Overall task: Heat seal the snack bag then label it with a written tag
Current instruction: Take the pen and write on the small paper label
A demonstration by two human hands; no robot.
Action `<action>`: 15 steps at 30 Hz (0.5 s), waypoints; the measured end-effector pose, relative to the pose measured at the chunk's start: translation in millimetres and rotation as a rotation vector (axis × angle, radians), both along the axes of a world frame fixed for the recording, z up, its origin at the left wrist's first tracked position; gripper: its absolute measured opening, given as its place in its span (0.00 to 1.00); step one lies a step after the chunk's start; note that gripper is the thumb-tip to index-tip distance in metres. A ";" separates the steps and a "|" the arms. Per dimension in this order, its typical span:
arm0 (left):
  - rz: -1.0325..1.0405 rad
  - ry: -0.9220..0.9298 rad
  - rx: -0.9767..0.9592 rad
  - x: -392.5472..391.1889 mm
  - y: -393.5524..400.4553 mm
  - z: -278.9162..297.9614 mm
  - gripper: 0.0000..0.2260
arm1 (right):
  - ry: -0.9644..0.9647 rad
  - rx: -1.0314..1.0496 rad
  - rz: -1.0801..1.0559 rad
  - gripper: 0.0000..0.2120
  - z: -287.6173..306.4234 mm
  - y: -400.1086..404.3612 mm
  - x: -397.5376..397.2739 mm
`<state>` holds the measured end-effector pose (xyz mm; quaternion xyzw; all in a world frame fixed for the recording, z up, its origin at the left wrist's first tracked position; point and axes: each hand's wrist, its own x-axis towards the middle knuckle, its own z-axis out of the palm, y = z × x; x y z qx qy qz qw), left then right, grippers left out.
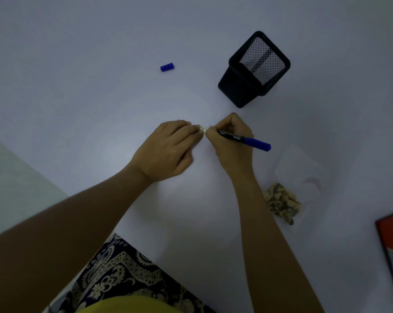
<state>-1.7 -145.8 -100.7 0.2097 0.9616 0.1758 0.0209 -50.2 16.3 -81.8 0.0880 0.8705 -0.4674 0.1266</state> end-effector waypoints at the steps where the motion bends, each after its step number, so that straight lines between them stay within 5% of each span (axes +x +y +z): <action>1: 0.010 0.049 0.000 -0.1 -0.6 -6.7 0.18 | -0.005 0.002 0.000 0.08 0.3 0.5 -0.5; 15: 0.010 0.049 0.016 0.8 0.8 -7.3 0.18 | 0.048 0.032 -0.034 0.08 6.6 -1.9 2.1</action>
